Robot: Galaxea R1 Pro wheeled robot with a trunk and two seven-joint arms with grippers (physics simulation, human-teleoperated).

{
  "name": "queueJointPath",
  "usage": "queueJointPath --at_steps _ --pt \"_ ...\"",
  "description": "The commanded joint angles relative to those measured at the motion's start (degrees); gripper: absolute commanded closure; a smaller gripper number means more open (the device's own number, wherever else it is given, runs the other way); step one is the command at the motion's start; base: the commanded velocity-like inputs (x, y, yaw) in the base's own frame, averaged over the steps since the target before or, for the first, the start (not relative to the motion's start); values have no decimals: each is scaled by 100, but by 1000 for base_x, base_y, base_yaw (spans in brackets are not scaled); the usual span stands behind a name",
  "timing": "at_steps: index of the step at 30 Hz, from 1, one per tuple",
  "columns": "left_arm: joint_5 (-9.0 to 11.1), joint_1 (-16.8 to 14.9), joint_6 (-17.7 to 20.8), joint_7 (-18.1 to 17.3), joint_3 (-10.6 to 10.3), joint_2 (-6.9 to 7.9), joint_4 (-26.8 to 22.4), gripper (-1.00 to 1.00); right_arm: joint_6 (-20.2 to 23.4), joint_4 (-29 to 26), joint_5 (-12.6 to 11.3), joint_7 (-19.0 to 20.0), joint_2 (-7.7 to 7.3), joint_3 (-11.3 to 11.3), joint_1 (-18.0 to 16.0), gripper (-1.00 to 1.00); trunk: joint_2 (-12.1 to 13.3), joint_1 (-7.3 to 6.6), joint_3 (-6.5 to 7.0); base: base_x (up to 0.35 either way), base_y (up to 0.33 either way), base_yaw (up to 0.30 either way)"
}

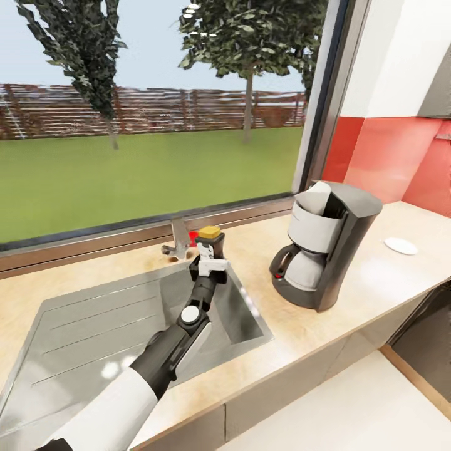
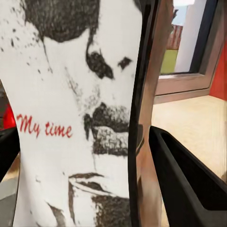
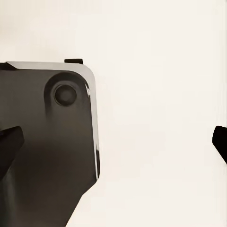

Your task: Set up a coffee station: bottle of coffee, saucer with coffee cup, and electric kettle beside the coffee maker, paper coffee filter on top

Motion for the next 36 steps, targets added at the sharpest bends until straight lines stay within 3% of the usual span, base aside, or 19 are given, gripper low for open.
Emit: queueJointPath --at_steps 1,17,30,36 --pt "54 -9 -30 21 -20 3 3 100 -21 7 61 -1 3 -47 -6 -100 -12 3 -11 0 -271 0" --pt "55 -9 -33 30 -7 6 3 100 -21 7 60 -1 3 -47 -6 -100 -12 3 -11 0 -85 185" --pt "54 -11 -24 30 -7 3 12 100 -21 7 77 -1 -5 -38 -6 -100 -12 3 -11 1 -245 12" --pt "62 -11 -16 30 10 3 12 100 -21 7 77 -1 2 -38 -6 -100 -12 3 -11 217 -193 0"
